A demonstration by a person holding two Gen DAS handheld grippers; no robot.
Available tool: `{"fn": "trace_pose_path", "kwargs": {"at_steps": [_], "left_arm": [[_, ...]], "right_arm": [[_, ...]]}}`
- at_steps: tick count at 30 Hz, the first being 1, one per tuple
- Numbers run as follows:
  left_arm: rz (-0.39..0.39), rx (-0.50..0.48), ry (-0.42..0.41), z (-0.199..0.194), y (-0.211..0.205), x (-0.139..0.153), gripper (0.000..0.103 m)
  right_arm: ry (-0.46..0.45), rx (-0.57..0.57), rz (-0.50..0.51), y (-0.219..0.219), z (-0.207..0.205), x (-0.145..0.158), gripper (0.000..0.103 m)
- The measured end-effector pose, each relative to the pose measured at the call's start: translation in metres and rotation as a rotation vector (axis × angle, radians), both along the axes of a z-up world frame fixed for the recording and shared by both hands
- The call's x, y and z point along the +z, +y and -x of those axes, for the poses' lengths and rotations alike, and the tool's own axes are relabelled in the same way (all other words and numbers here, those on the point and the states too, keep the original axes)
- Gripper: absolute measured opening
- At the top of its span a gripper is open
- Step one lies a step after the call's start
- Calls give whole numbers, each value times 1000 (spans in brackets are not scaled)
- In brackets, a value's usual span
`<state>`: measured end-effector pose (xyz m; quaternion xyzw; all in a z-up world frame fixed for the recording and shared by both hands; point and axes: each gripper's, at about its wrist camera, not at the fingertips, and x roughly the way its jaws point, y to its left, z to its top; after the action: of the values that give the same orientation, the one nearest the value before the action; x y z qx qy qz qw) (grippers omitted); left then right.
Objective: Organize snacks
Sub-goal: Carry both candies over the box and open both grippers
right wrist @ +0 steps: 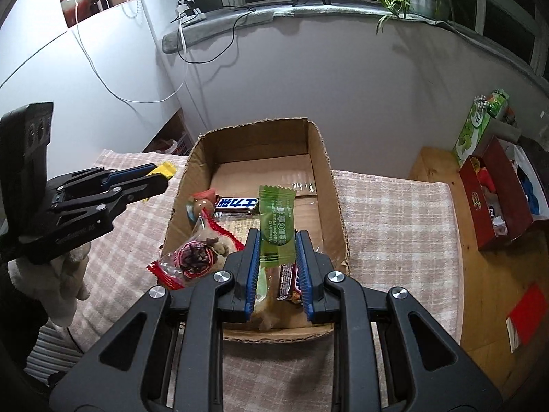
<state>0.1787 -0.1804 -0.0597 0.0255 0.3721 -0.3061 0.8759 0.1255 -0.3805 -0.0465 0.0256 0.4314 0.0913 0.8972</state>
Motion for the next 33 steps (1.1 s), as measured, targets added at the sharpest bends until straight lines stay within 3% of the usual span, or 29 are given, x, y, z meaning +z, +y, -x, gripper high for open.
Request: {"fn": "trace_pose_path", "kwargs": {"at_steps": [17,18,19,20,22,23,26,33], "left_arm": [[-23,-33,20,-10,-25,-10,22],[-25,-33,21,-10,-26,-10,28],[-27,-30,22,-10,-27,-10,34],[-27,-26,22,-10,-27,-10,46],[-24,-18,14,-10,-27,-8,52],[-24,-17,13,-10,-27,-8,52],[-24,-8,13,-11,-25,-7,62],[-26,13,13,-11,-21,-6,70]], "right_arm": [[42,9,-9,-1,-15,-24,22],[43,10,-8,-2,-15,-24,22],[43,8,-4,-2,-15,-25,27],[42,4,1,-2,-15,-24,34],[26,-11,19,-2,-14,-24,74],[19,-13,22,-3,-12,-24,78],[21,-19,32,-4,-12,-24,81],[31,-35,34,-6,-13,-25,82]]}}
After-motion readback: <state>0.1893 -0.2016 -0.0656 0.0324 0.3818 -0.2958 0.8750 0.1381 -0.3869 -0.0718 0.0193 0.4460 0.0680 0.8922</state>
